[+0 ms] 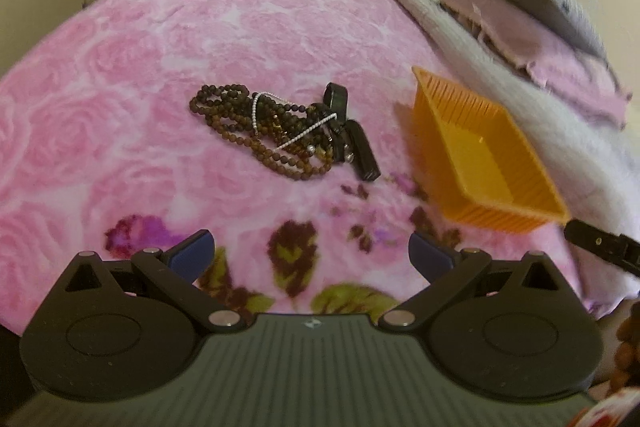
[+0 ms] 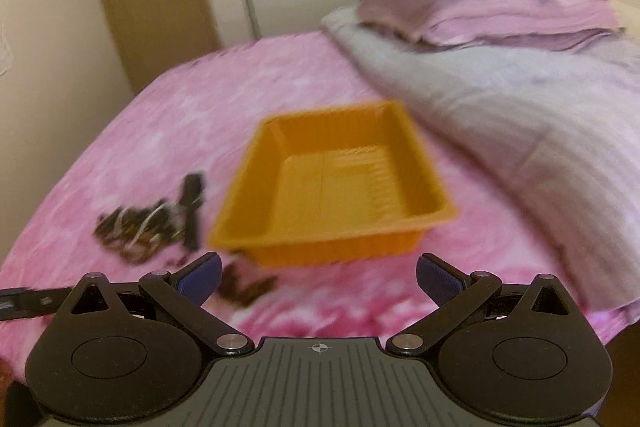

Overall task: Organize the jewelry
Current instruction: 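Grasp the orange tray rim with the right gripper and pull it closer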

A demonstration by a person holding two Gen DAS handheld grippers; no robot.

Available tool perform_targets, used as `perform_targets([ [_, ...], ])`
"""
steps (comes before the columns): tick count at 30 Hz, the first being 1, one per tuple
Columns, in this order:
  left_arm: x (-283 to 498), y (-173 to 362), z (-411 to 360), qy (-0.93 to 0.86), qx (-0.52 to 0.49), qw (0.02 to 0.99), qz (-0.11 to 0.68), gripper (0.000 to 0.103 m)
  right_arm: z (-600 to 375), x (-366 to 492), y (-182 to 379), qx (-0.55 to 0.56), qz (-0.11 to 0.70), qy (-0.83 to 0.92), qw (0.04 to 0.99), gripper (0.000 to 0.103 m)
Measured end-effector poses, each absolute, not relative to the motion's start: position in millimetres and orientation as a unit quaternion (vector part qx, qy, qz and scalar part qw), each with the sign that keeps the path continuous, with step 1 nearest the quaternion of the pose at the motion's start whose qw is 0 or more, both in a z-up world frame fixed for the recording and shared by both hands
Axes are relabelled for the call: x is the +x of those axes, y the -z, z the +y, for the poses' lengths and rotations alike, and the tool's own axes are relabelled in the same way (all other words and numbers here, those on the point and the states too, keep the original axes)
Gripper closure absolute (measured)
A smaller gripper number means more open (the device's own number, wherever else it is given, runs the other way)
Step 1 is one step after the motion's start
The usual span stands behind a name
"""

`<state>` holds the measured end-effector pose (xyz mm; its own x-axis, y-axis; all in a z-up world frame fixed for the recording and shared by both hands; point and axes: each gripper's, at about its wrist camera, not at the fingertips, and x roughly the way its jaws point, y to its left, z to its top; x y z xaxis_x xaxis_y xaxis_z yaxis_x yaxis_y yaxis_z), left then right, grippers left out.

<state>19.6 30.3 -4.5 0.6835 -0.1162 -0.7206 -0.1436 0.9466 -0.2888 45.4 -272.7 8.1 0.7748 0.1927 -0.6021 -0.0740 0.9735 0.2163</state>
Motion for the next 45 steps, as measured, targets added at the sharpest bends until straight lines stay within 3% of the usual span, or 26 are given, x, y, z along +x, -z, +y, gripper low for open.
perform_targets([
  [10,44,17,43,0.005,-0.202,0.900,0.387,0.001,-334,97,-5,0.121,0.318,-0.014,0.940,0.003],
  [12,48,20,43,0.003,-0.199,0.901,0.385,0.001,-338,107,2,0.122,0.321,-0.020,0.939,0.020],
  [16,57,24,40,0.001,-0.179,0.911,0.371,0.001,-345,128,18,0.141,0.340,-0.018,0.930,0.030],
  [18,61,27,39,-0.005,-0.177,0.912,0.369,0.001,-346,135,25,0.141,0.347,-0.019,0.927,0.046],
  [21,68,32,39,0.000,-0.180,0.910,0.373,0.001,-348,144,35,0.146,0.361,-0.025,0.921,0.056],
  [27,77,41,36,0.016,-0.183,0.905,0.383,0.001,-351,153,47,0.158,0.376,-0.021,0.913,0.068],
  [41,79,48,33,0.024,-0.188,0.899,0.394,0.002,-351,163,57,0.169,0.390,-0.024,0.905,0.077],
  [45,79,48,32,0.023,-0.186,0.899,0.395,0.002,-351,165,58,0.168,0.393,-0.027,0.903,0.087],
])
